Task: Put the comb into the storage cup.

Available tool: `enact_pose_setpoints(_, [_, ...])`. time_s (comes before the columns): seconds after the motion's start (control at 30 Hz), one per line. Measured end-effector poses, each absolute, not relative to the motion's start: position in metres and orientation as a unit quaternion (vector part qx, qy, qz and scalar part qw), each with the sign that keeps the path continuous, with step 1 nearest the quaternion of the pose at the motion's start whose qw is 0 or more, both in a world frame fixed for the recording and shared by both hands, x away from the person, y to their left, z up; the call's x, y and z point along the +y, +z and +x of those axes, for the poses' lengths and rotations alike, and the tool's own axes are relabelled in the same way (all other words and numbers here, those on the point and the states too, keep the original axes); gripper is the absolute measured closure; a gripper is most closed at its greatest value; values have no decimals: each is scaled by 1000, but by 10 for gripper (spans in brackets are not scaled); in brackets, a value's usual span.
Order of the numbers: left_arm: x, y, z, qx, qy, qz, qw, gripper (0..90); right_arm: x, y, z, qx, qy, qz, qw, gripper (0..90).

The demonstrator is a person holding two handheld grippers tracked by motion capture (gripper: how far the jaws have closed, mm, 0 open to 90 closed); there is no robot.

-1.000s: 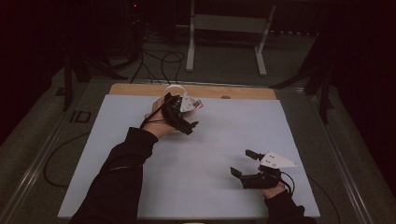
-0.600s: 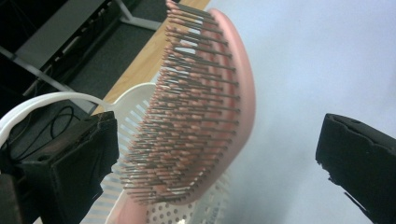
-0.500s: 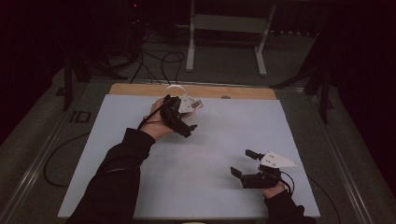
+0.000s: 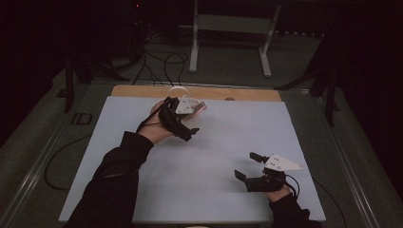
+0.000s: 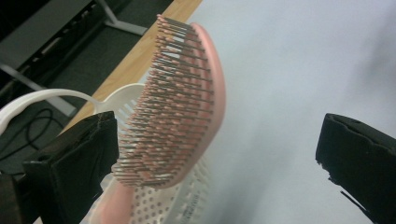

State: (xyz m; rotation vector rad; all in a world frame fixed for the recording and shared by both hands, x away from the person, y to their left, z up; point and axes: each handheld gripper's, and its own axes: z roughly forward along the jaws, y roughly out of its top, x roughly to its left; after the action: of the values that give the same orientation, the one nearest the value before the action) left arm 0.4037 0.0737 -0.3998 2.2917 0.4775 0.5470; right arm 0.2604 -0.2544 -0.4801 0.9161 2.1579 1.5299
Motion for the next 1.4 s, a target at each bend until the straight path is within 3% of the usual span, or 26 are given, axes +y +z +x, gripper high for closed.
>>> enact_pose_setpoints(1.4, [125, -402, 364, 190, 188, 899, 346, 1, -254, -480, 261, 759, 538, 322, 173, 94])
